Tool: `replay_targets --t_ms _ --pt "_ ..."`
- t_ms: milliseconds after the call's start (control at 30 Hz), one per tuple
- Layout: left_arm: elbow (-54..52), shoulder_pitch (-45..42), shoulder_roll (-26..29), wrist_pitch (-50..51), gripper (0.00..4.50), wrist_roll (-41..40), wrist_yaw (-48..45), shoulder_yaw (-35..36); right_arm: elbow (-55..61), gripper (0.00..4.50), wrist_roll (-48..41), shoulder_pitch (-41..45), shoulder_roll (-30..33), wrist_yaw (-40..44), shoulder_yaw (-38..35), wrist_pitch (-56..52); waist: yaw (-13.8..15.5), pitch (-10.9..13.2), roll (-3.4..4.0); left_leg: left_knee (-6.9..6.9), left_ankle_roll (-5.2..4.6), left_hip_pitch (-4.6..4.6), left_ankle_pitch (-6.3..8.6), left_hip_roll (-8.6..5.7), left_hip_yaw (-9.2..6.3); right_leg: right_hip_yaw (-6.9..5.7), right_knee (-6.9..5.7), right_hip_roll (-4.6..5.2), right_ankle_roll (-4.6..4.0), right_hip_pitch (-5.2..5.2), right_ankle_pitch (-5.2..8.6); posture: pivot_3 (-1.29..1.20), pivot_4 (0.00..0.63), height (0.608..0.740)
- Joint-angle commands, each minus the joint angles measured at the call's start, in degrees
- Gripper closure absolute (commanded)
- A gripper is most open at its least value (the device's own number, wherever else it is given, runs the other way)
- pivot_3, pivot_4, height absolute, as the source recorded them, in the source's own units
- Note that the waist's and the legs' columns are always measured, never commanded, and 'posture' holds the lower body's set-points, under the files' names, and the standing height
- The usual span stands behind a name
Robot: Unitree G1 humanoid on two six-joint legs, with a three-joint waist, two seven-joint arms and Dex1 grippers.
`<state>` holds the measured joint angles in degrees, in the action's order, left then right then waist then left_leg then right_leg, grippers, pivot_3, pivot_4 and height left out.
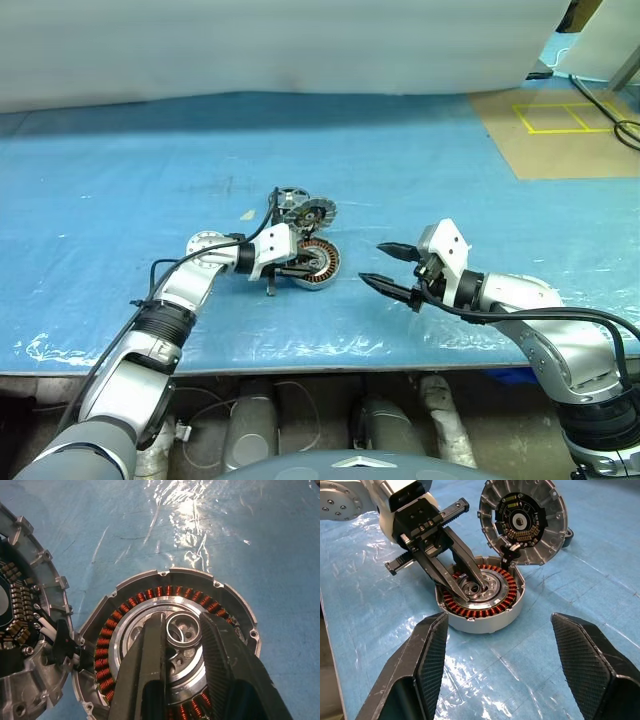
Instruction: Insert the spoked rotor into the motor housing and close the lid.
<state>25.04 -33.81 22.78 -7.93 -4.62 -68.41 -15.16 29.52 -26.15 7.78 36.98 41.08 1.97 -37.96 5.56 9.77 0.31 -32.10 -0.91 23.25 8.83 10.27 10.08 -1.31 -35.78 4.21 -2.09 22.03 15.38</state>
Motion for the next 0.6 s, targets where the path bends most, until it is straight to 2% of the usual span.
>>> replay_targets --t_ms 33,600 --pt "-4.8 0.1 1.3 4.1 3.83 -4.9 -3.2 2.3 1.8 1.08 -0.3 -0.1 0.0 0.0 -0.2 0.6 0.0 0.0 0.0 0.01 0.0 0.02 0.0 0.0 0.0 0.0 0.01 0.0 0.0 0.02 0.0 0.0 0.15 0.74" --pt "1.5 -2.7 -0.2 0.2 3.83 0.9 1.6 0.8 1.8 1.08 0.2 -0.1 0.0 -0.1 0.2 0.6 0.0 0.0 0.0 0.03 0.0 0.04 0.0 -0.01 0.0 0.0 0.04 0.0 0.0 0.03 0.0 0.0 0.15 0.74"
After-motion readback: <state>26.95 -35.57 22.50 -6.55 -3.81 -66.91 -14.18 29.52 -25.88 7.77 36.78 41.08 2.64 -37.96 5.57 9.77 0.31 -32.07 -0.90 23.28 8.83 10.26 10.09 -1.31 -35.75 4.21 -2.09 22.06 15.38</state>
